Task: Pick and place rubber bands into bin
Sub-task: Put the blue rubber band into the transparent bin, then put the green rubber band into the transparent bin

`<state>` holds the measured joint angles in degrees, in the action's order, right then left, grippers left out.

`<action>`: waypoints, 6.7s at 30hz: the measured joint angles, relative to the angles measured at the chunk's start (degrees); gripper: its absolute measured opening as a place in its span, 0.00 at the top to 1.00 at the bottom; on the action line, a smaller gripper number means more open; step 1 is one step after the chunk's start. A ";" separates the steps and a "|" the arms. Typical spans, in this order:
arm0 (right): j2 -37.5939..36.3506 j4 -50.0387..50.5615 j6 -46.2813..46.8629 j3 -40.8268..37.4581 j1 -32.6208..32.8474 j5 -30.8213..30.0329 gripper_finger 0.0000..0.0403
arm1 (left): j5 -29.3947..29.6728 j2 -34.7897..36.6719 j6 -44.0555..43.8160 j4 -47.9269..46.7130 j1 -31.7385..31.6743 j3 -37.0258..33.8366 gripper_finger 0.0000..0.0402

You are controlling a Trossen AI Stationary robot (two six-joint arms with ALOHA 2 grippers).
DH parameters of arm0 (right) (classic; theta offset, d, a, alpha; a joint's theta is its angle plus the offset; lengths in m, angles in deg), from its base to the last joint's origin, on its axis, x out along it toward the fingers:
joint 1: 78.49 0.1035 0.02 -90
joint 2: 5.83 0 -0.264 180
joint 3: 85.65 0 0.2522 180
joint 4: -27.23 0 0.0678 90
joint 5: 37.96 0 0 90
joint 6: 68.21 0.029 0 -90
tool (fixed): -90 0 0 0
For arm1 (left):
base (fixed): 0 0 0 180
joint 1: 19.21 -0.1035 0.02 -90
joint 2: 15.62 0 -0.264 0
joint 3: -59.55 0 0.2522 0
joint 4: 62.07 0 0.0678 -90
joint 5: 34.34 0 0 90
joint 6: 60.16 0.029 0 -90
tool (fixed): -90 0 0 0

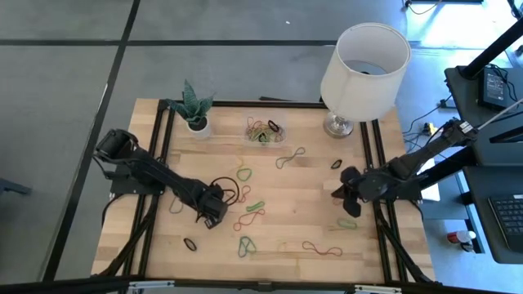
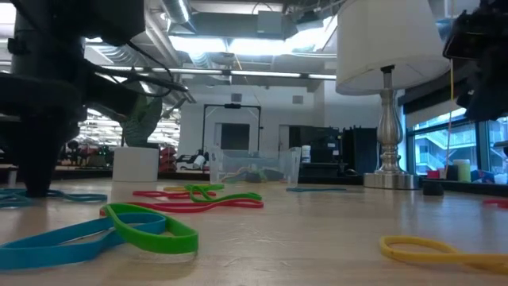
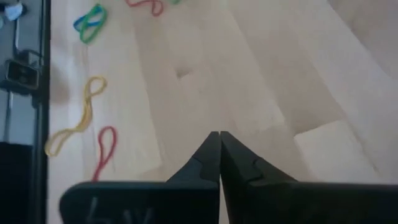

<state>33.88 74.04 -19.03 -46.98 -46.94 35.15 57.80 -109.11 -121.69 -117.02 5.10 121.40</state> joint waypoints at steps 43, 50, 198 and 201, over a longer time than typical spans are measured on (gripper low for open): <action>0.28 -2.13 4.81 0.00 -3.93 -9.36 0.99 | -4.47 -14.13 73.47 16.71 -49.27 38.19 1.00; 0.31 -3.35 4.81 0.00 -7.30 -9.81 0.99 | -4.91 -21.47 70.86 17.58 -50.39 38.15 1.00; 75.48 4.68 -41.89 75.98 -45.94 2.25 1.00 | 7.32 41.13 35.31 6.93 -18.04 -14.33 1.00; 78.35 5.32 -43.34 76.79 -48.76 3.66 1.00 | 7.25 41.14 34.31 6.87 -19.56 -14.33 1.00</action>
<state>112.22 79.36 -62.37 29.81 -95.70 38.82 65.04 -67.97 -87.38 -110.15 -14.46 107.07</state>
